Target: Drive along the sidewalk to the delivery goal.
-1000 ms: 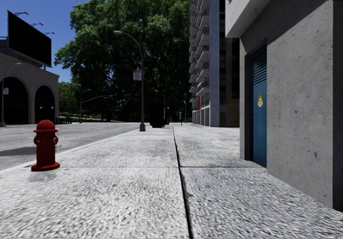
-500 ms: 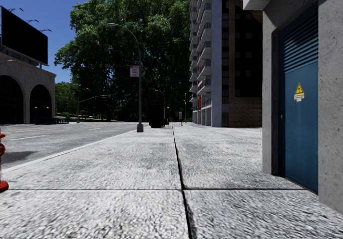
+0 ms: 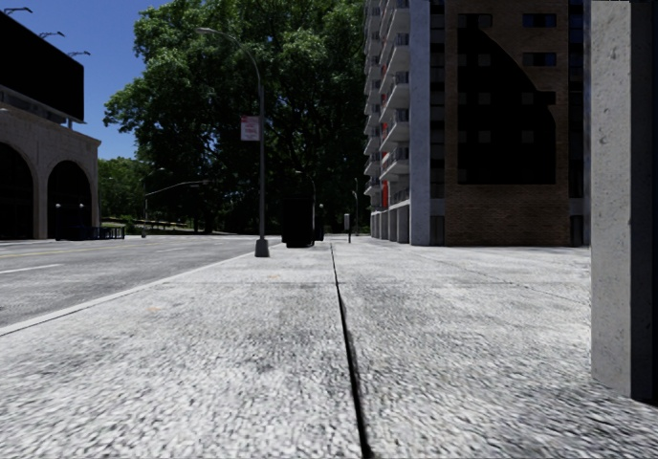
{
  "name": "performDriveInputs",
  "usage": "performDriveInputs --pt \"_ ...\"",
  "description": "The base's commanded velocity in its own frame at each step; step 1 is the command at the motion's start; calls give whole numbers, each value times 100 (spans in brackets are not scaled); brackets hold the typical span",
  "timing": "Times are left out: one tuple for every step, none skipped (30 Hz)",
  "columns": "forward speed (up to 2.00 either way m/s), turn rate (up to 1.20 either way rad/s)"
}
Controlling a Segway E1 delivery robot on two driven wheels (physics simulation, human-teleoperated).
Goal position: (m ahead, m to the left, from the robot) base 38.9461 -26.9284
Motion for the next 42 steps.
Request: performDriveInputs --pt "200 -39" --pt "200 -40" --pt "200 -40" --pt "200 -40" --pt "200 -40" --pt "200 -40" --pt "200 -40" --pt "200 -40" --pt "200 -40" --pt "200 -40" --pt "200 -43" --pt "200 -47" --pt "200 -47" --pt "200 -47" --pt "200 -47" --pt "200 -47" --pt "200 -47" --pt "200 -47" --pt "200 -47" --pt "200 -47" --pt "200 -47" --pt "200 -47" --pt "200 -47" --pt "200 -47" --pt "200 -47" --pt "200 -47" --pt "200 -47" --pt "200 -47" --pt "200 -47" --pt "200 -47" --pt "200 -47" --pt "200 -47" --pt "200 -47" --pt "200 -47" --pt "200 -47" --pt "200 -47" --pt "200 -47" --pt "200 -47" --pt "200 -47" --pt "200 -47" --pt "200 -47" --pt "200 -47"
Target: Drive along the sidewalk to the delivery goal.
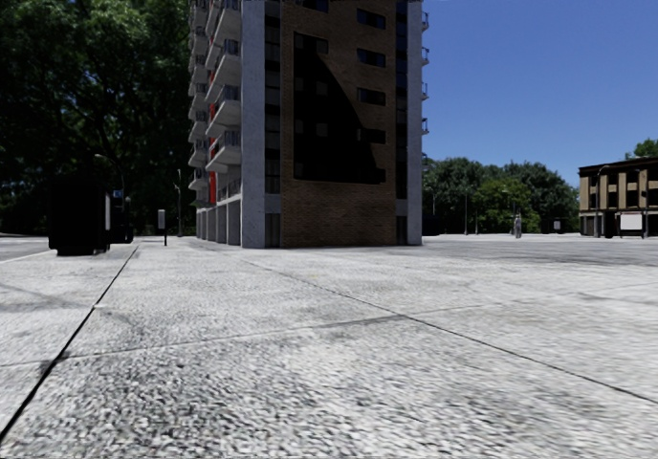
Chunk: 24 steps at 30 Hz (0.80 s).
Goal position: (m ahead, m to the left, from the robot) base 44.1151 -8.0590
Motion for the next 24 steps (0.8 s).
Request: performDriveInputs --pt "200 -47" --pt "200 -47" --pt "200 -47" --pt "200 -47" --pt "200 -47" --pt "200 -47" --pt "200 -47" --pt "200 -47" --pt "200 -47" --pt "200 -47" --pt "200 -47" --pt "200 -47" --pt "200 -47" --pt "200 -47" --pt "200 -47" --pt "200 -47" --pt "200 -47" --pt "200 -47" --pt "200 -47" --pt "200 -47" --pt "200 -47" --pt "200 -47" --pt "200 -47" --pt "200 -47"
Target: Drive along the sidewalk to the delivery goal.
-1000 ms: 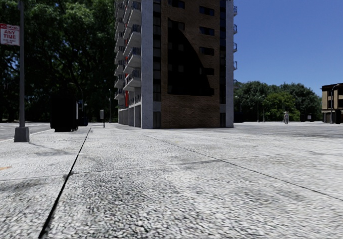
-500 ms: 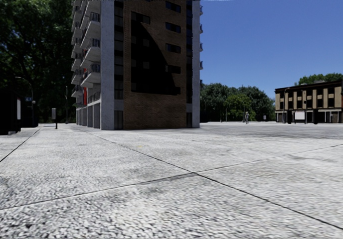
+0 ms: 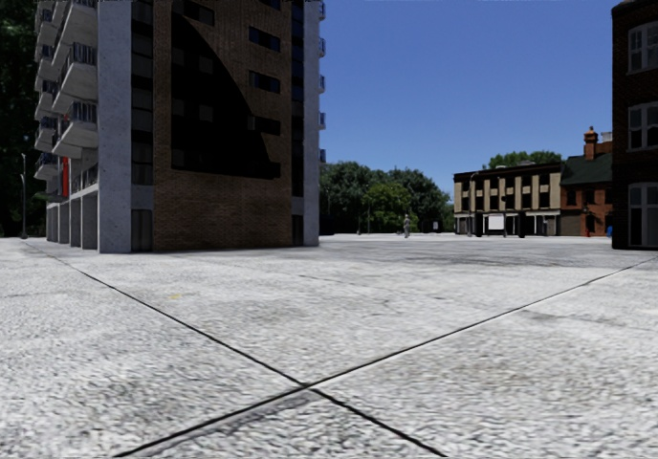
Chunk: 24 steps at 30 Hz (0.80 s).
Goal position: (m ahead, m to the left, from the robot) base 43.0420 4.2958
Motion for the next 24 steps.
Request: performDriveInputs --pt "200 -45" --pt "200 -45" --pt "200 -27" --pt "200 0" --pt "200 0" --pt "200 0" --pt "200 0" --pt "200 0" --pt "200 0" --pt "200 0" --pt "200 0" --pt "200 0" --pt "200 0" --pt "200 0" --pt "200 0" --pt "200 0" --pt "200 0" --pt "200 0" --pt "200 0" --pt "200 0" --pt "200 0" --pt "200 0" --pt "200 0" --pt "200 0"
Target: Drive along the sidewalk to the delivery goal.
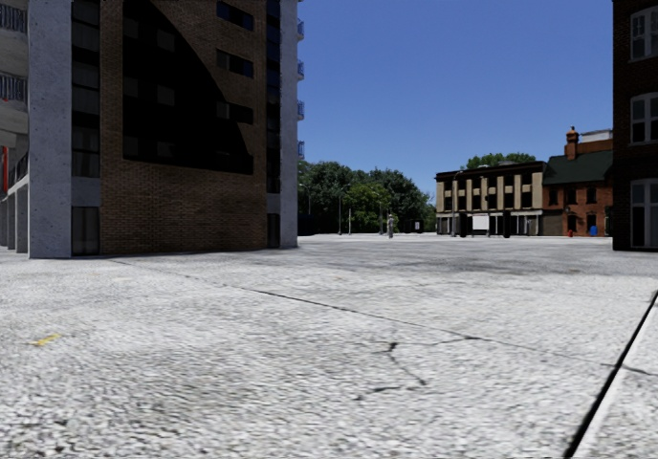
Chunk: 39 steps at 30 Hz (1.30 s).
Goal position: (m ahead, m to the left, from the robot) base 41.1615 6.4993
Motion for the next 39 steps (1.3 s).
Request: performDriveInputs --pt "200 0" --pt "200 0" --pt "200 0" --pt "200 0" --pt "200 0" --pt "200 0" --pt "200 0" --pt "200 0" --pt "200 0" --pt "200 0" --pt "200 0" --pt "200 0" --pt "200 0" --pt "200 0" --pt "200 0" --pt "200 0" --pt "200 0" --pt "200 0" --pt "200 0" --pt "200 0" --pt "200 0" --pt "200 0" --pt "200 0" --pt "200 0" --pt "200 0" --pt "200 0" --pt "200 0" --pt "200 0" --pt "200 0" --pt "200 0" --pt "200 0" --pt "200 0" --pt "200 0" --pt "200 0" --pt "200 0" --pt "200 0" --pt "200 0" --pt "200 0" --pt "200 0"
